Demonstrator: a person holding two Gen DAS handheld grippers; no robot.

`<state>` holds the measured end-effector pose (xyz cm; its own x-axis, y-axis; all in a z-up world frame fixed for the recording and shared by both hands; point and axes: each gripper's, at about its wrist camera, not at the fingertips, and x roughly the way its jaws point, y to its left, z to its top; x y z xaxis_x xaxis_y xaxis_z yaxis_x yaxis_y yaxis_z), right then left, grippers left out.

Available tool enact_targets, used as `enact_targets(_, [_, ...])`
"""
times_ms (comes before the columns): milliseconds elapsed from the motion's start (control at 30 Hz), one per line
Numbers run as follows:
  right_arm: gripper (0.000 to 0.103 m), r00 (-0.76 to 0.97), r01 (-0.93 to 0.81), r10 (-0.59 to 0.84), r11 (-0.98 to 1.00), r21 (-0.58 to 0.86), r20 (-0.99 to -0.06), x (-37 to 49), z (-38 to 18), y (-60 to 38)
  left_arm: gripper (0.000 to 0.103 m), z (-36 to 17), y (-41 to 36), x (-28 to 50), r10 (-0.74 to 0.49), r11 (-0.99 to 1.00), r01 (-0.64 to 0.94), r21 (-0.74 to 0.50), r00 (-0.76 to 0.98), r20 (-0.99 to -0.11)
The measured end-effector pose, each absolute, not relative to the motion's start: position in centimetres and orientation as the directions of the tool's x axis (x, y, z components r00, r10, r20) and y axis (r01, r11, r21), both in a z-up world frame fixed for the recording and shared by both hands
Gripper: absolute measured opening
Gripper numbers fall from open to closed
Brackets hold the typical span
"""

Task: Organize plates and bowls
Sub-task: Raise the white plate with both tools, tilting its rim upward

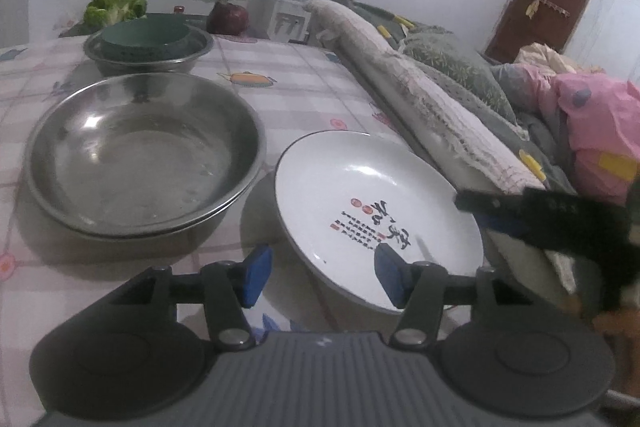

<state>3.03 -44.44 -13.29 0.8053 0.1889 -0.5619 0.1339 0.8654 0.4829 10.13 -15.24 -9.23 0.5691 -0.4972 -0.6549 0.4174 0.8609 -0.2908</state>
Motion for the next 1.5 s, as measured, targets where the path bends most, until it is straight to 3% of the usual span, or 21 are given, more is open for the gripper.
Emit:
enact_targets(167, [0.042,0.779,0.12,0.197,0.885,0.45,-0.596,7.1,-14.5,-44.6,0.058,-9.9,-16.0,11.2,-0.493,0.862,0.421,-0.284,0.563,-0.663])
enact_targets(267, [0.036,0.769,0.087,0.217,0.896,0.435,-0.601,8.7,-15.0,-44.2,0.055,-10.1,-16.1,11.8,-0.501,0.858,0.419,-0.296,0.557,-0.662])
enact_targets(433, [0.037,0.762,0.074,0.223,0.903,0.424,-0.608,8.7,-14.7,-43.6,0.052,-10.0,-16.6,11.7,-0.483,0.863,0.432,-0.261,0.559,-0.674])
enact_targets(1067, [0.038,0.734,0.046,0.3,0.873,0.486,-0.609,0.8,-14.6,-39.4,0.052,-8.8,-11.1,5.9,-0.491,0.856,0.425,-0.294,0.492,-0.719])
enact_targets(1500, [0.035,0.741,0.064,0.291,0.867,0.495,-0.605,-3.2,-14.8,-39.0,0.053,-9.9,-12.5,5.9,-0.423,0.867,0.468,-0.173,0.505,-0.753])
